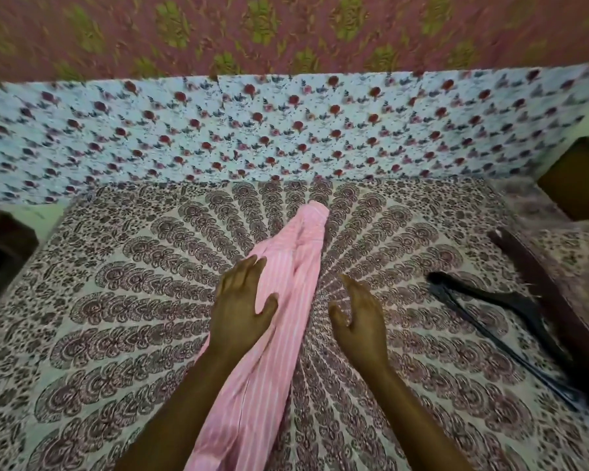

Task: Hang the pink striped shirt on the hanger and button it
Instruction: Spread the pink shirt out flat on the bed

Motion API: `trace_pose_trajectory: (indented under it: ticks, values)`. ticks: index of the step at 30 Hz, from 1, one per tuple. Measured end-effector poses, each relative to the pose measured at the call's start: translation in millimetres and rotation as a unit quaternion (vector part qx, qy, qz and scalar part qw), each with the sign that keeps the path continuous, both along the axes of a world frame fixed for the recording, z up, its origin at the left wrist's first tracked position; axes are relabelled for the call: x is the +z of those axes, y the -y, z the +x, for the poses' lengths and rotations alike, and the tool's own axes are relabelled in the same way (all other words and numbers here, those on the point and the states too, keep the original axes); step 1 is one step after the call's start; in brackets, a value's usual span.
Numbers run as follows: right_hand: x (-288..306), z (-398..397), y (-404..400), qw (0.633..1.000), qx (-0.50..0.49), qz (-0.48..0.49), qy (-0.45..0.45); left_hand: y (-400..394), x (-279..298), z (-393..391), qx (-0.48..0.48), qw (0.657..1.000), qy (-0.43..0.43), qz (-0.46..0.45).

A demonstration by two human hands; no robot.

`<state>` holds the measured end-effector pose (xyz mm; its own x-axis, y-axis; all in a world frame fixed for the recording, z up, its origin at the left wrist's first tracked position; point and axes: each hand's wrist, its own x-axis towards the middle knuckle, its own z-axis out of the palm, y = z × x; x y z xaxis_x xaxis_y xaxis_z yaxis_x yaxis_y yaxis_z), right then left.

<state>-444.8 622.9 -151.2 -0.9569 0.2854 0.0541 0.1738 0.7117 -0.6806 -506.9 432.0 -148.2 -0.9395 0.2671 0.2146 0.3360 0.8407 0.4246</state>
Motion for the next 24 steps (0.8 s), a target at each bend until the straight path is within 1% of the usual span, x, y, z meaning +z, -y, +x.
trace_pose_trajectory:
  ticks: [6, 8, 9, 11, 13, 15, 16, 18, 20, 21, 22, 24]
  values:
    - [-78, -95, 4, 0.999, 0.048, -0.024, 0.001, 0, -86, -92, 0.021, 0.998, 0.052, -0.005]
    - [-115, -132, 8, 0.997, 0.059, -0.049, 0.015, -3, -124, -126, 0.045, 0.995, 0.087, 0.025]
    - [-123, -143, 10, 0.996, 0.058, -0.061, 0.016, -4, -132, -137, 0.059, 0.992, 0.104, 0.050]
    - [-148, -173, 14, 0.995, 0.037, -0.091, 0.028, -5, -152, -163, 0.104, 0.979, 0.149, 0.095]
    - [-174, -207, 16, 0.992, 0.001, -0.119, 0.043, -6, -175, -192, 0.137, 0.969, 0.173, 0.109]
    - [-192, -239, 19, 0.989, -0.042, -0.117, 0.086, -7, -194, -218, 0.164, 0.964, 0.184, 0.097]
    - [-197, -252, 22, 0.982, -0.063, -0.126, 0.122, -8, -203, -230, 0.179, 0.961, 0.196, 0.083]
    - [-209, -271, 29, 0.964, -0.085, -0.185, 0.174, -14, -223, -252, 0.180, 0.954, 0.234, 0.061]
    - [-219, -280, 33, 0.952, -0.086, -0.237, 0.175, -24, -238, -267, 0.170, 0.944, 0.272, 0.071]
    - [-222, -282, 32, 0.952, -0.087, -0.243, 0.167, -28, -243, -271, 0.172, 0.943, 0.276, 0.074]
    - [-222, -281, 28, 0.950, -0.093, -0.255, 0.155, -32, -245, -274, 0.174, 0.943, 0.272, 0.075]
    - [-219, -277, 14, 0.935, -0.109, -0.320, 0.106, -32, -242, -278, 0.181, 0.947, 0.251, 0.082]
